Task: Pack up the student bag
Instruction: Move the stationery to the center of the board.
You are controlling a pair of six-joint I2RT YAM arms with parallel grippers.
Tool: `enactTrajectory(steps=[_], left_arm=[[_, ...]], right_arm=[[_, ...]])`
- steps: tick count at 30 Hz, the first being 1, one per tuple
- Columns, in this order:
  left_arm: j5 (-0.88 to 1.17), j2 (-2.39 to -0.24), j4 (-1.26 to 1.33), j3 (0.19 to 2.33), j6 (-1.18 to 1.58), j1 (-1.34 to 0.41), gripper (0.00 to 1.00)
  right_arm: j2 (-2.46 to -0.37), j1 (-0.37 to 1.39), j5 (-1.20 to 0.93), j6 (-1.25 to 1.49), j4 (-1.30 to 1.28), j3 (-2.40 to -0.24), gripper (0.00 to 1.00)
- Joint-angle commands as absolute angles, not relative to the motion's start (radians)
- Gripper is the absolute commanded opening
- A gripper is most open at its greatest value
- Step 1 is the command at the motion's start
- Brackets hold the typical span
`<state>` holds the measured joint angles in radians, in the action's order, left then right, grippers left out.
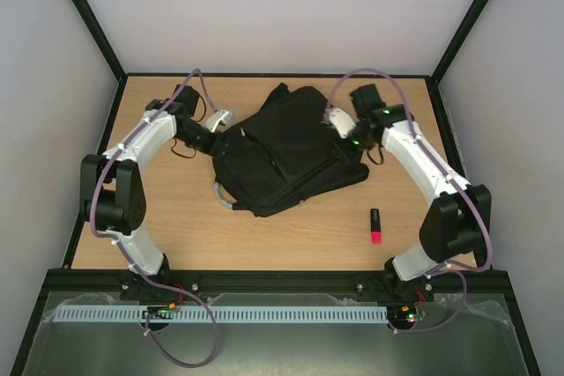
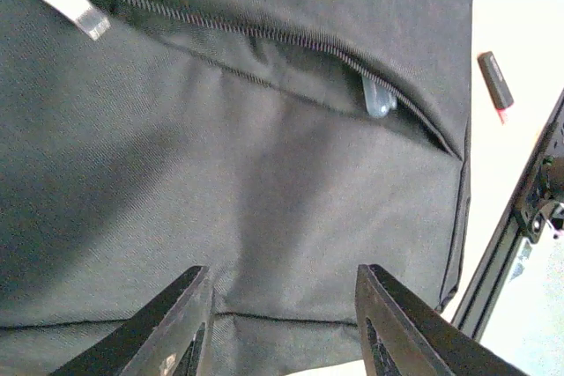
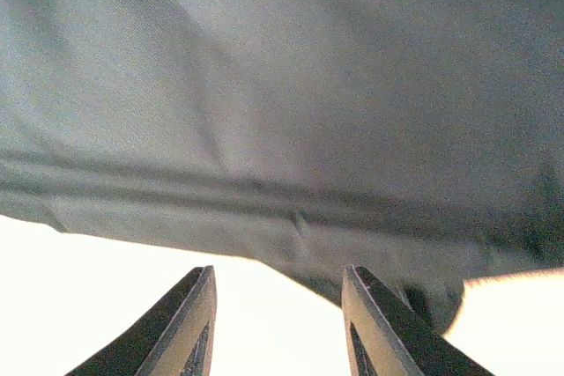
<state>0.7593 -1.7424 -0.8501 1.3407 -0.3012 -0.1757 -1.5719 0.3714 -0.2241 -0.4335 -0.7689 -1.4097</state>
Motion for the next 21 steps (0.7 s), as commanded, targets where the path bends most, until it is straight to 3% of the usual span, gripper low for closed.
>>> enactTrajectory(steps=[1, 7, 12, 15, 21], left_arm=[[0.726, -1.727, -0.854, 1.431, -0.275, -0.172, 0.47], [0.592, -1.722, -0.717, 1.525, -0.077, -0.172, 0.55], [0.568, -1.756, -0.696, 1.683, -0.001, -0.172, 0.65], [0.558, -1.767, -0.657, 1.729, 0.049, -0.173, 0.71], [0.545, -1.77, -0.638, 1.734, 0.05, -0.172, 0.73]], right_arm=[[-1.457, 0.225, -0.176, -0.516, -0.84, -1.245, 0.4], [-1.291, 0.038, -0.104, -0.727, -0.841, -1.026, 0.43], [-1.261, -0.075, -0.081, -0.935, -0.866, -0.963, 0.54], [-1.258, -0.093, -0.056, -1.041, -0.865, -0.924, 0.56], [-1.265, -0.094, -0.022, -1.124, -0.824, -0.841, 0.58]])
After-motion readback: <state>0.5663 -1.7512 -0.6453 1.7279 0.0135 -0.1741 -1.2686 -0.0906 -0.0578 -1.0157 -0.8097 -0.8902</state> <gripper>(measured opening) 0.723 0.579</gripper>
